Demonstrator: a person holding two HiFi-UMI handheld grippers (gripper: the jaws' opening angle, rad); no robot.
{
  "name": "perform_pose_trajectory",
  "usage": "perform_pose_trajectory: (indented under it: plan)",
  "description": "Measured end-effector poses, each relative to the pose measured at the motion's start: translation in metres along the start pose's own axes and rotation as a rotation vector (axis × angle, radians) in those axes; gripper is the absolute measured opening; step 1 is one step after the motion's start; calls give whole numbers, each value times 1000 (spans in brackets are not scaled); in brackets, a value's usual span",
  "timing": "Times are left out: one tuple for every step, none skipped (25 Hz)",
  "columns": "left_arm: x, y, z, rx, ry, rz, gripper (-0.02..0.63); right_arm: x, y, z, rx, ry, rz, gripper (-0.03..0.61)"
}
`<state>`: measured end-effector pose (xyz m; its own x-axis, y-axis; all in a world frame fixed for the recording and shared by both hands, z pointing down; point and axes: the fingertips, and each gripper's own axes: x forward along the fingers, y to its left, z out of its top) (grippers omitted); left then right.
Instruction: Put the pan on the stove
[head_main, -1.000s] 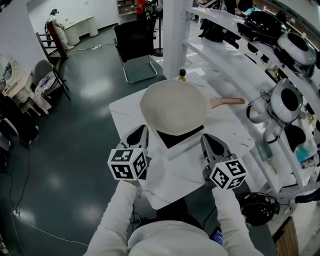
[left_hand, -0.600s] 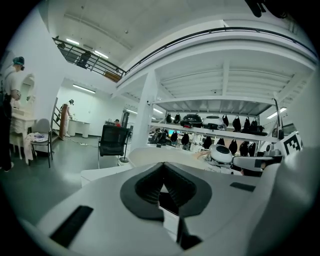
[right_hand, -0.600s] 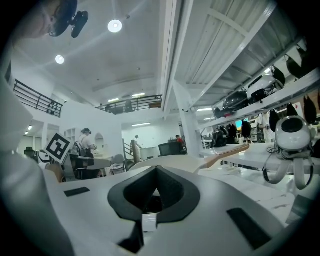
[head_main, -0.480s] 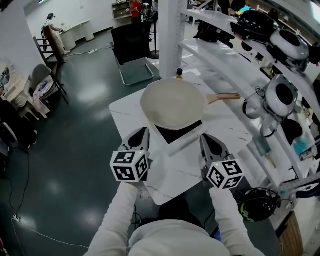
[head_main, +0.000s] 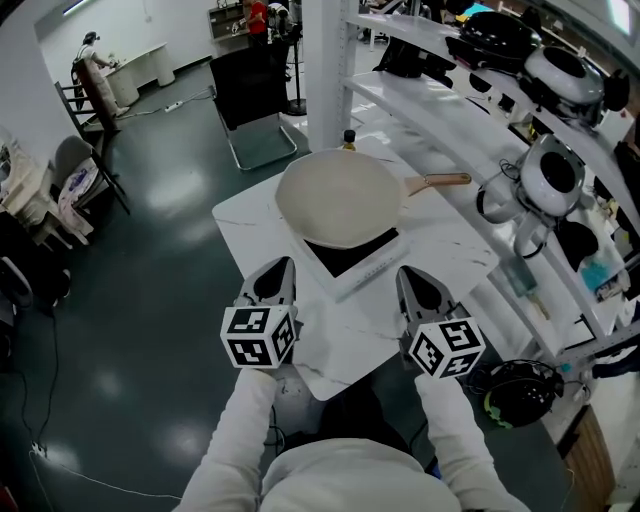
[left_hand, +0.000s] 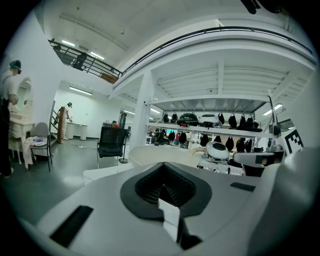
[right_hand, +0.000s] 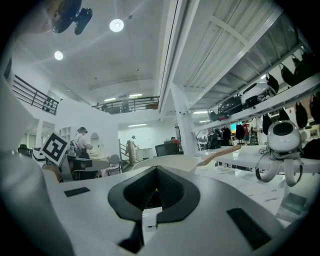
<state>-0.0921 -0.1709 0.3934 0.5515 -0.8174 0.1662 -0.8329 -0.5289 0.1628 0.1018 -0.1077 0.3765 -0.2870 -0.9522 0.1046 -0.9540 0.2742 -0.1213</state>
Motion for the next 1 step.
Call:
perform_pose_trajectory:
  plan:
    - [-1, 0, 0, 4, -2, 2, 17, -1, 1, 0, -1, -3, -3, 28]
